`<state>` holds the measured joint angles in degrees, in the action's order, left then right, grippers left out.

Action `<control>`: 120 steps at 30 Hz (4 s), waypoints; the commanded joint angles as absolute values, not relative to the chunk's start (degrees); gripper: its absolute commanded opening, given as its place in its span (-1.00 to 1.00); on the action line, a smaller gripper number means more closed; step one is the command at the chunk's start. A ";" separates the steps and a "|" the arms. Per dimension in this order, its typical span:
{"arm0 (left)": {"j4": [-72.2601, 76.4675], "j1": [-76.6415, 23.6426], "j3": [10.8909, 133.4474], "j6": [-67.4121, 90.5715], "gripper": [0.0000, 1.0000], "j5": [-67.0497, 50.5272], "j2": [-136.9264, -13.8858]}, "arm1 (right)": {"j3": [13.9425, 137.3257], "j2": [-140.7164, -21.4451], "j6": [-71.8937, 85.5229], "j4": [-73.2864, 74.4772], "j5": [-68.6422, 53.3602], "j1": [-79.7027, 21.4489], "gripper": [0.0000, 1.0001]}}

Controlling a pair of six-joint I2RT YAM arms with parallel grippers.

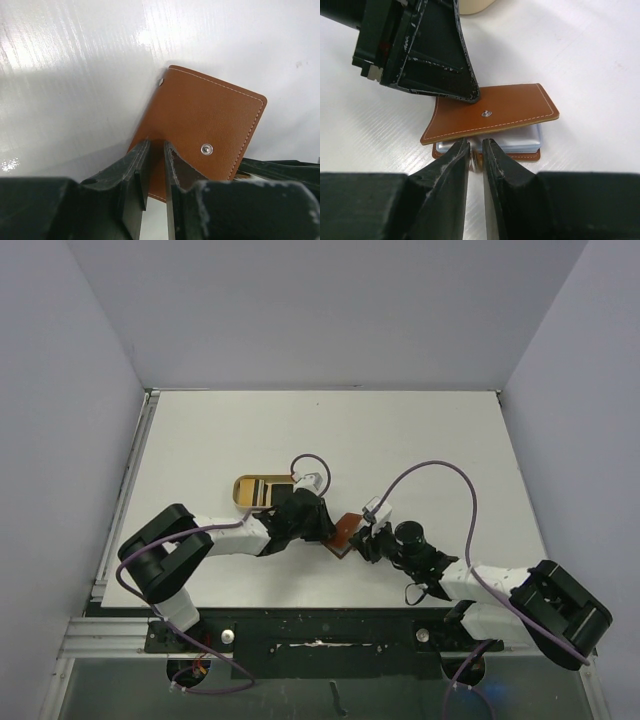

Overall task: Put the credit cards into the card holder
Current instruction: Close the card holder at the center of the board.

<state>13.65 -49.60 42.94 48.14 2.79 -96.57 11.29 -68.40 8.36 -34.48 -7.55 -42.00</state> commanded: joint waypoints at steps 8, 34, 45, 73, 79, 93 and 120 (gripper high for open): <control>6.50 -50.26 43.95 46.18 -0.67 7.71 -99.05 | 10.82 -60.44 14.57 -31.29 -0.46 -43.59 -0.60; 9.93 -55.46 40.88 53.35 -0.49 7.32 -93.71 | 34.52 -58.39 89.73 28.99 17.42 -43.72 -0.32; 10.76 -55.46 40.92 53.44 -0.47 6.52 -93.31 | 34.31 -62.94 88.42 21.98 13.50 -43.73 -0.32; 10.08 -53.95 40.71 52.04 -0.36 5.03 -89.75 | 33.86 -69.91 74.83 18.22 11.15 -41.41 -1.00; 8.71 -48.26 42.37 47.51 -0.28 -1.54 -87.35 | 31.63 -71.15 61.08 11.95 4.97 -37.97 -1.00; 13.39 -46.10 54.00 38.68 -0.58 -15.78 -102.73 | 33.76 -70.96 39.84 9.93 -1.95 -33.37 -1.00; 16.54 -45.15 43.87 47.81 -0.47 -10.70 -92.54 | 39.84 -81.44 40.33 5.38 -6.48 -33.83 -1.00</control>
<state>16.19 -45.63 45.06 46.96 -13.10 -98.65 38.06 -80.62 40.12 7.79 -5.65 -33.74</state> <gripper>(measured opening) 0.254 0.025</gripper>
